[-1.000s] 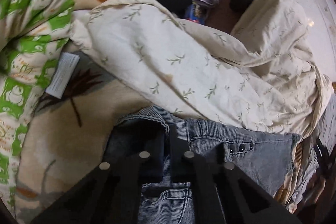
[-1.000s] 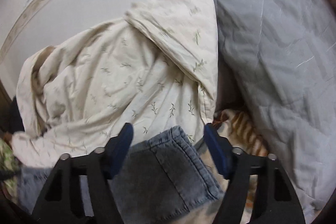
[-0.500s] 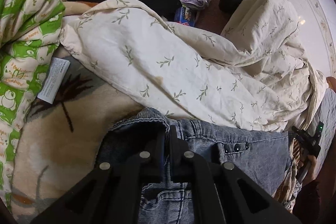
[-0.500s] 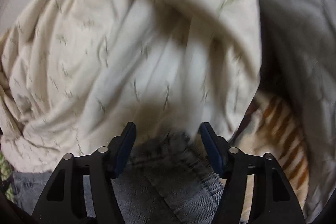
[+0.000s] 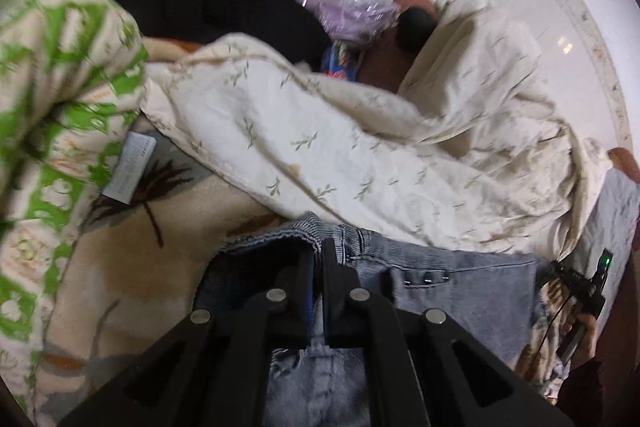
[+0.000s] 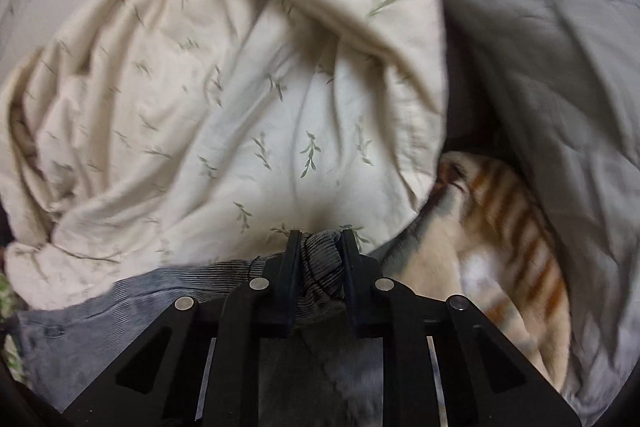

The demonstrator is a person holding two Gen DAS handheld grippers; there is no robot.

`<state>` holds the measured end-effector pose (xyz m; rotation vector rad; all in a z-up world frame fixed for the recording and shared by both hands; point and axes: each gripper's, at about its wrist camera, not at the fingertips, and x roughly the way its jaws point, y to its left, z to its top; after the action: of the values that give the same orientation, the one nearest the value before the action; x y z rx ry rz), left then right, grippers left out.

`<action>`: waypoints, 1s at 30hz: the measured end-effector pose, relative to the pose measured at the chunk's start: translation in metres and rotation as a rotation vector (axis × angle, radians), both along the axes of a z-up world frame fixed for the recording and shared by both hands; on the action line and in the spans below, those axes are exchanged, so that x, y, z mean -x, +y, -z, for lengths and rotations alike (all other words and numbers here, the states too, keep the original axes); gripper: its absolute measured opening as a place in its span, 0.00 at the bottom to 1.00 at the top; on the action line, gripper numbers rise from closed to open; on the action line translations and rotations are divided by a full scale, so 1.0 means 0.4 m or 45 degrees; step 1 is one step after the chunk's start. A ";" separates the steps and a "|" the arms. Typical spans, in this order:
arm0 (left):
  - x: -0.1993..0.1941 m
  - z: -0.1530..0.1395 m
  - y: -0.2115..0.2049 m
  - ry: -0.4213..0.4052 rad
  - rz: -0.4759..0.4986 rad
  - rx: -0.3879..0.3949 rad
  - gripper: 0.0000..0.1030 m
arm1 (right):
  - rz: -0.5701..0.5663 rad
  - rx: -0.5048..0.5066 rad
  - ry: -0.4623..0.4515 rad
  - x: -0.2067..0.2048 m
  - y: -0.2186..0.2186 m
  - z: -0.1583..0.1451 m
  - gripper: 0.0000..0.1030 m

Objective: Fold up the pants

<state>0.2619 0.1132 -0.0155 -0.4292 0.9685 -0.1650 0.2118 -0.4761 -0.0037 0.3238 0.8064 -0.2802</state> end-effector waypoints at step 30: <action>0.693 0.048 0.191 0.085 -0.046 0.274 0.04 | 0.182 -0.361 -0.089 0.946 0.020 0.049 0.16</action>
<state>-0.0151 0.1894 -0.0348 -0.6528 1.0117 -0.2241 -0.1666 -0.4681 -0.0234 0.6558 0.7551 -0.2871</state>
